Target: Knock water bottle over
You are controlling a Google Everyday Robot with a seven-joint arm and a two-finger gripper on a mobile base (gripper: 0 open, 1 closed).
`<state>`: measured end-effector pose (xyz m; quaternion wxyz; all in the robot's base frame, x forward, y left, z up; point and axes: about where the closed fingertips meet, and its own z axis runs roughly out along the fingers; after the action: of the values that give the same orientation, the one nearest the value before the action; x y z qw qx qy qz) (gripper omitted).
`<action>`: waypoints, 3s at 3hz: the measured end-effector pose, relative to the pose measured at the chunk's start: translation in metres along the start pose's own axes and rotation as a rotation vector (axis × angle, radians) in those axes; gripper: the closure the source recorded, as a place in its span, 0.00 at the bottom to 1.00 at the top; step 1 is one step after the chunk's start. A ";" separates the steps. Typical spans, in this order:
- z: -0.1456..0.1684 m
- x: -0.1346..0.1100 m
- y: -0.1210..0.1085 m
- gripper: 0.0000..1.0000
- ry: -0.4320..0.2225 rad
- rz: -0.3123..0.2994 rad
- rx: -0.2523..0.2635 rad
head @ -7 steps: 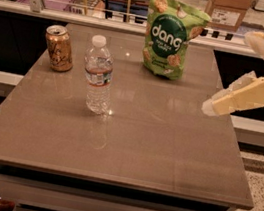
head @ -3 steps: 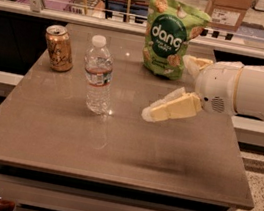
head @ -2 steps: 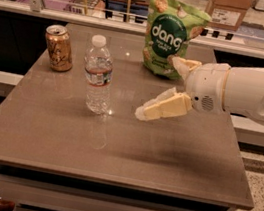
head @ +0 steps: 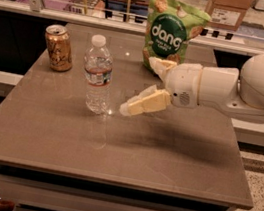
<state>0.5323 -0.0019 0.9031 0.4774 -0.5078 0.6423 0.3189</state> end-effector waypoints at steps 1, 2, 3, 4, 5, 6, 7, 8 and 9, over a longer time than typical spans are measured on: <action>0.016 -0.005 0.001 0.00 -0.027 -0.015 -0.013; 0.032 -0.009 0.002 0.00 -0.034 -0.029 0.008; 0.045 -0.008 -0.001 0.00 -0.044 -0.018 0.044; 0.057 -0.004 -0.003 0.00 -0.069 0.010 0.091; 0.066 -0.005 -0.006 0.00 -0.096 0.029 0.120; 0.076 -0.016 -0.006 0.00 -0.115 0.019 0.119; 0.083 -0.026 -0.002 0.00 -0.138 0.001 0.087; 0.090 -0.030 0.006 0.18 -0.157 0.006 -0.005; 0.091 -0.033 0.014 0.41 -0.159 0.001 -0.032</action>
Offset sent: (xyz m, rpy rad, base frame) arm 0.0181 0.0458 -0.0072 0.0266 -0.0645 -0.0380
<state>0.5462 0.0947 0.9016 0.5185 -0.4880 0.5976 0.3685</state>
